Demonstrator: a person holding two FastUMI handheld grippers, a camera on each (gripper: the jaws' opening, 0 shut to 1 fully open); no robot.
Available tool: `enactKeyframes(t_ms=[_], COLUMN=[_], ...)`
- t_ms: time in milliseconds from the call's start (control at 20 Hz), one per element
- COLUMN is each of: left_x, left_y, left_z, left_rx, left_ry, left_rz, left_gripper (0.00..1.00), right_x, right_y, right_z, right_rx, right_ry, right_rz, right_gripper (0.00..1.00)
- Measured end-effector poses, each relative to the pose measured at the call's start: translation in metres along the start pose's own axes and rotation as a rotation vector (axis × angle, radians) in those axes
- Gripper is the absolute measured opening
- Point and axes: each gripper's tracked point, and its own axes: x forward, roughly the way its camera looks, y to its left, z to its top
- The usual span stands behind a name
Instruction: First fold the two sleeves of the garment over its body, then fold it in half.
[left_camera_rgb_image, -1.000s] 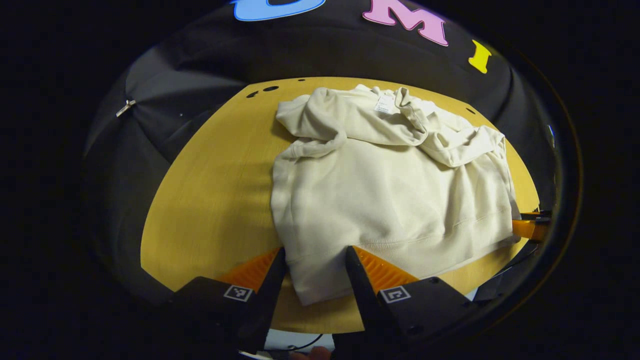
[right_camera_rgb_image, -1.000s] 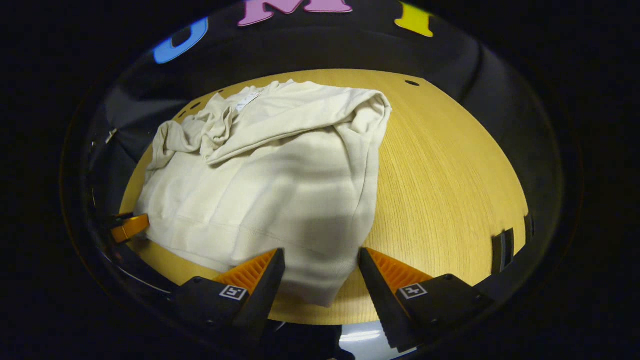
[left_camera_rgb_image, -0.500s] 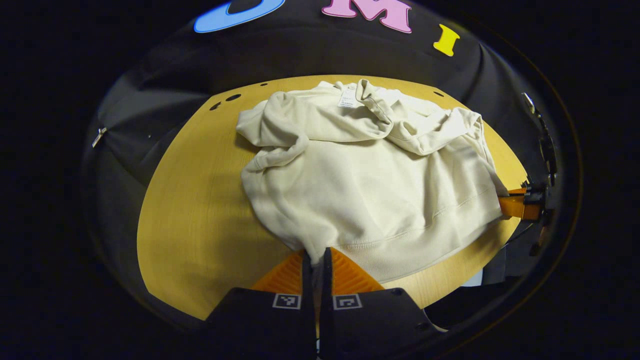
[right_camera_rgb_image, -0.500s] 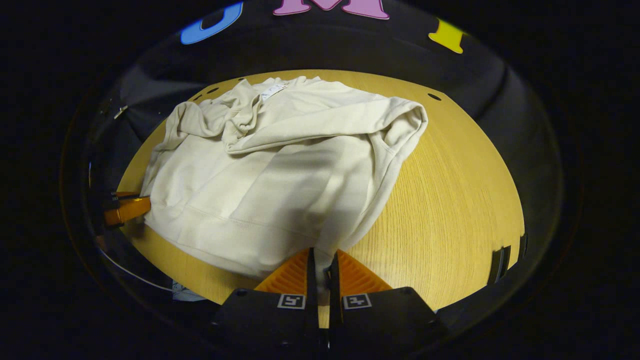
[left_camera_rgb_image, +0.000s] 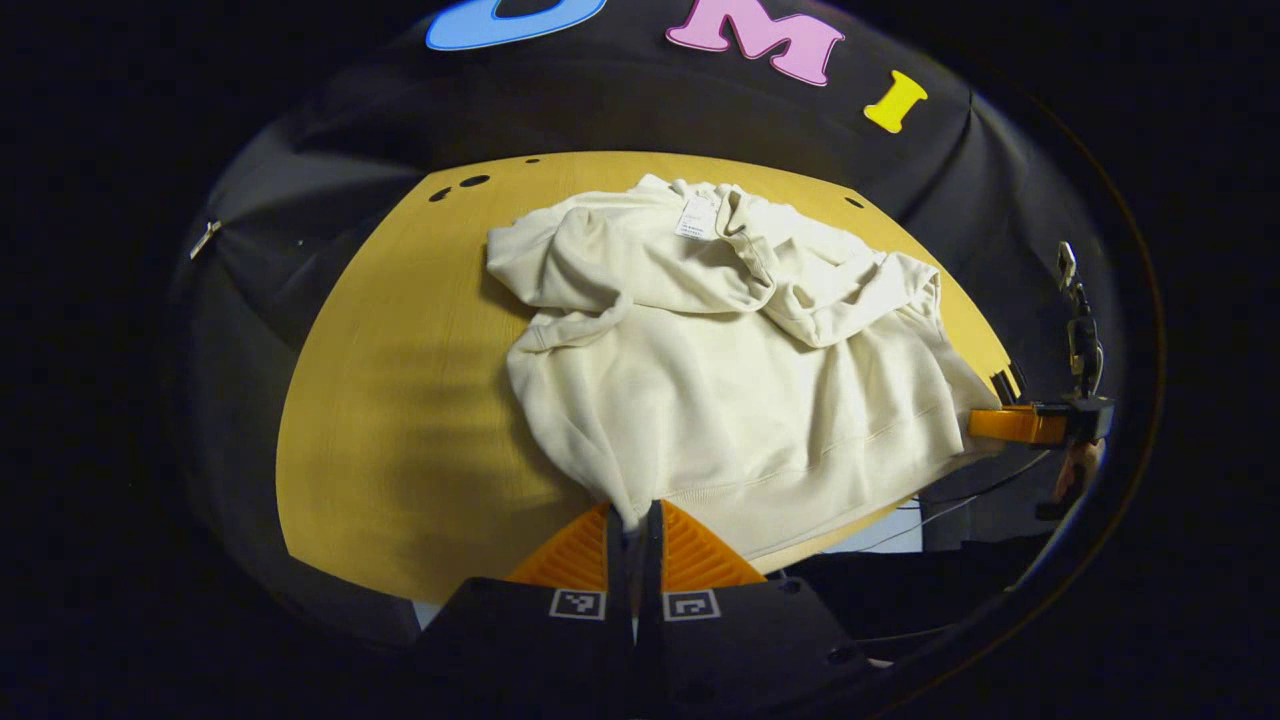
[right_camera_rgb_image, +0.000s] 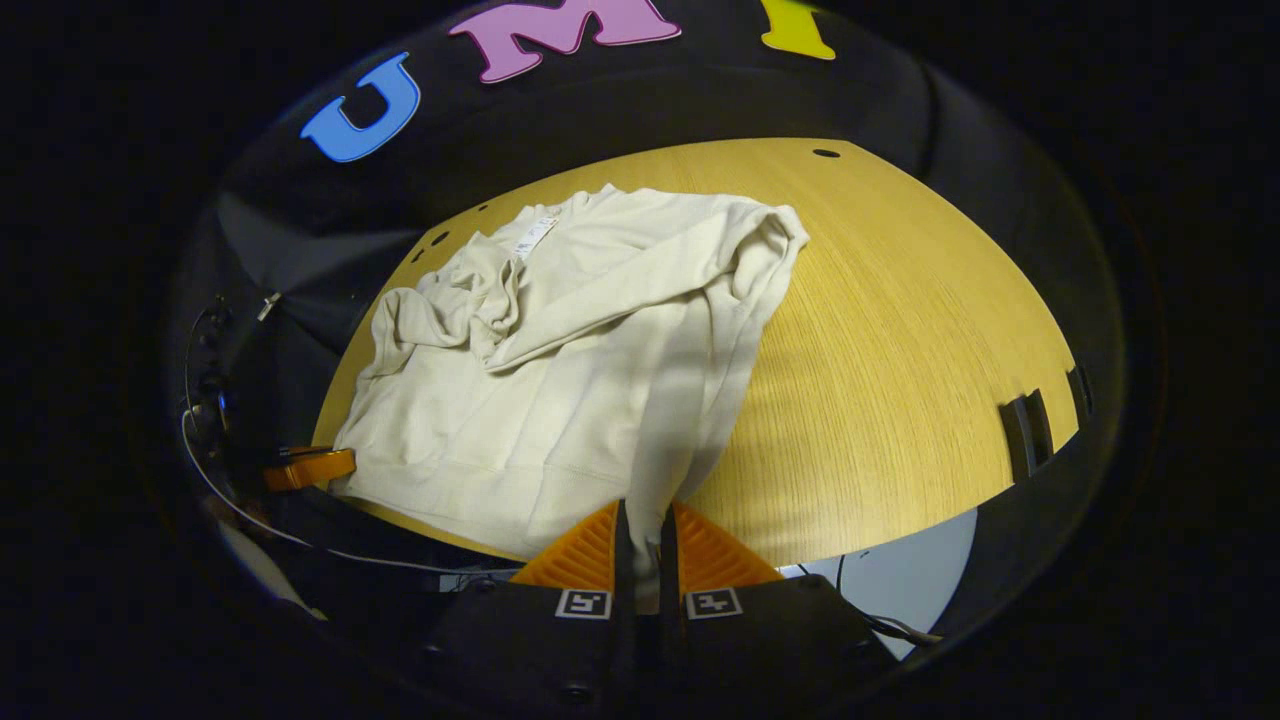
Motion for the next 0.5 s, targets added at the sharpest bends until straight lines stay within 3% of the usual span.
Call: enactKeyframes(t_ms=[250,500], left_x=[-0.032,-0.047], left_y=[0.001,0.011], left_z=[0.05,0.115], left_rx=[-0.093,-0.15], left_ry=[-0.095,-0.217], left_rz=[-0.02,-0.007], left_gripper=[0.06,0.06], right_x=[-0.021,-0.029], right_y=[0.009,0.023], right_z=[0.04,0.112], right_rx=[0.074,0.176], right_ry=[-0.069,-0.203], right_rz=[0.026,0.07], right_gripper=[0.12,0.12])
